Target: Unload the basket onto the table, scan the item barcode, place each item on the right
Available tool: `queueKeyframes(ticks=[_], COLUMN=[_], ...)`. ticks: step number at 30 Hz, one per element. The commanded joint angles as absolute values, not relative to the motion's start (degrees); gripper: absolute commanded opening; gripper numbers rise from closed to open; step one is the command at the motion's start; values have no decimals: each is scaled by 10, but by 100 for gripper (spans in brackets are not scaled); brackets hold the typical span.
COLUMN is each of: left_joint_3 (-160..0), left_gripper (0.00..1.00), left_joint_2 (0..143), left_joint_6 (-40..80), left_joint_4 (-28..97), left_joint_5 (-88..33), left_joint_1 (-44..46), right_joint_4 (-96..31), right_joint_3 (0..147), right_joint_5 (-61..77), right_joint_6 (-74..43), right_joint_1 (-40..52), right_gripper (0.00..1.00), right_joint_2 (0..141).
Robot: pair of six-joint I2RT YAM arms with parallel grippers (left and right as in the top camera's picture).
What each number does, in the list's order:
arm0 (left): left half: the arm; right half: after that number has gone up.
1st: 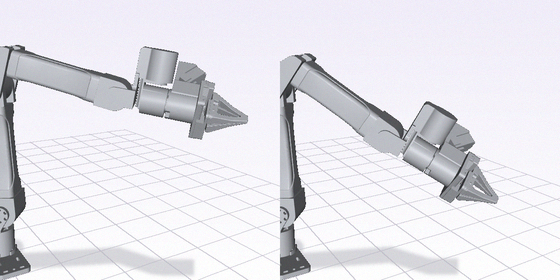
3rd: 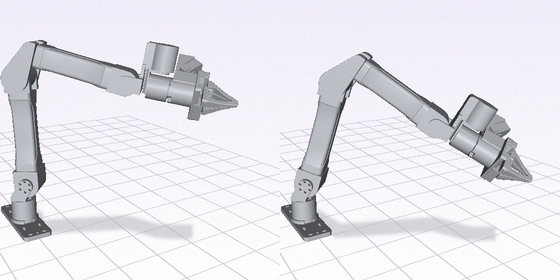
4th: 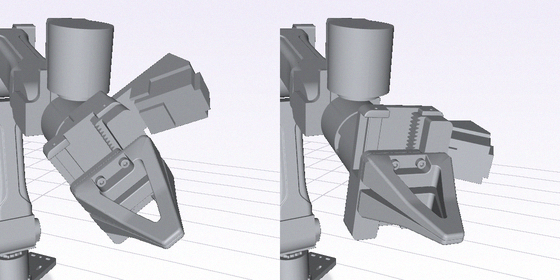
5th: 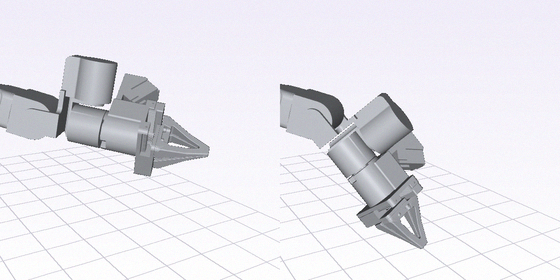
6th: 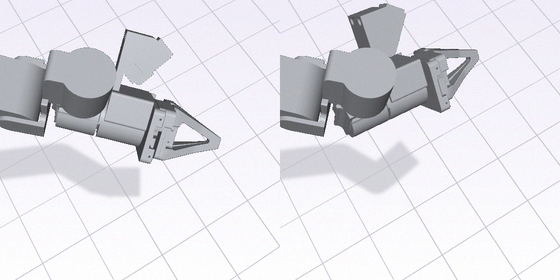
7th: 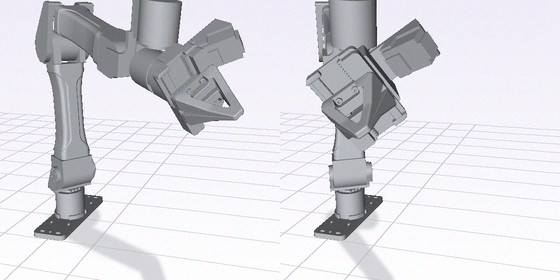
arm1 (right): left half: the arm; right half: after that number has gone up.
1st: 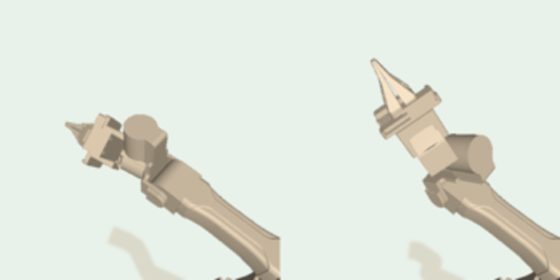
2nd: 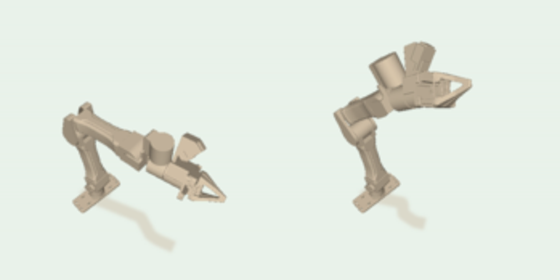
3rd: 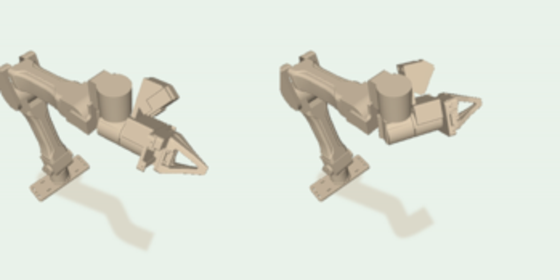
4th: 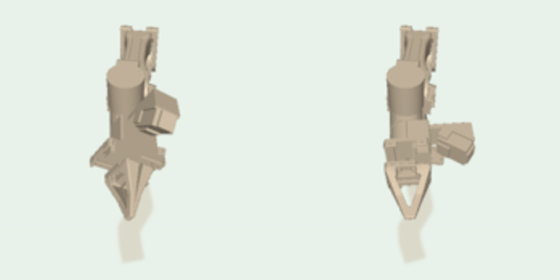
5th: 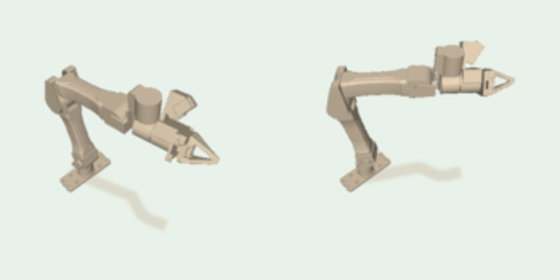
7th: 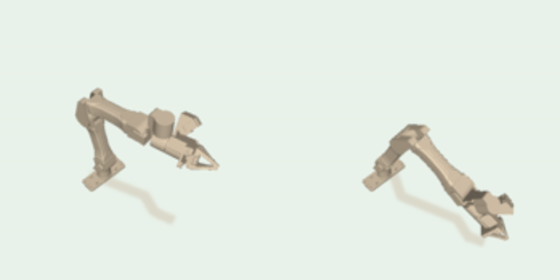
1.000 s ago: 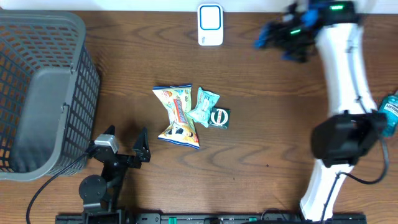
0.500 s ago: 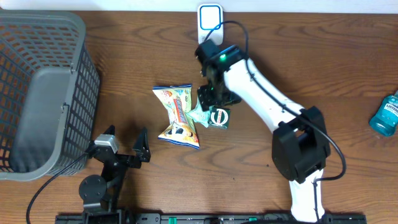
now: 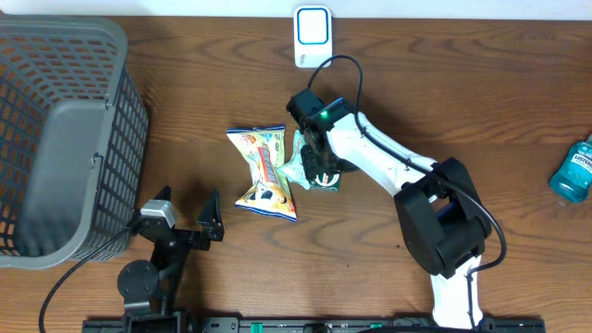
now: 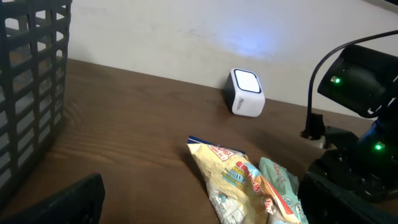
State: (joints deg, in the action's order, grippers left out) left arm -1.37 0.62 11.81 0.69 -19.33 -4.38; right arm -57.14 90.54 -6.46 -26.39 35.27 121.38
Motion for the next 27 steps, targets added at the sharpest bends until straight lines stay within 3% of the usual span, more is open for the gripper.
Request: queueKeyframes(ticks=[1,12,27], left_joint_3=[-3,-3,-3], left_gripper=[98,98,98], left_joint_2=[2,2,2], left_joint_6=[117,117,117], left_joint_4=[25,25,25], left_joint_5=[-199,-199,-199], left_joint_1=[-42,-42,-42], right_joint_4=[-561,-637,-551], right_joint_3=[890,974,913], right_joint_5=[-91,-57,-57], right_joint_6=[-287,-287,-287], right_joint_1=[354,354,361], right_gripper=[71,72,72], right_joint_2=[1225,1225,1226])
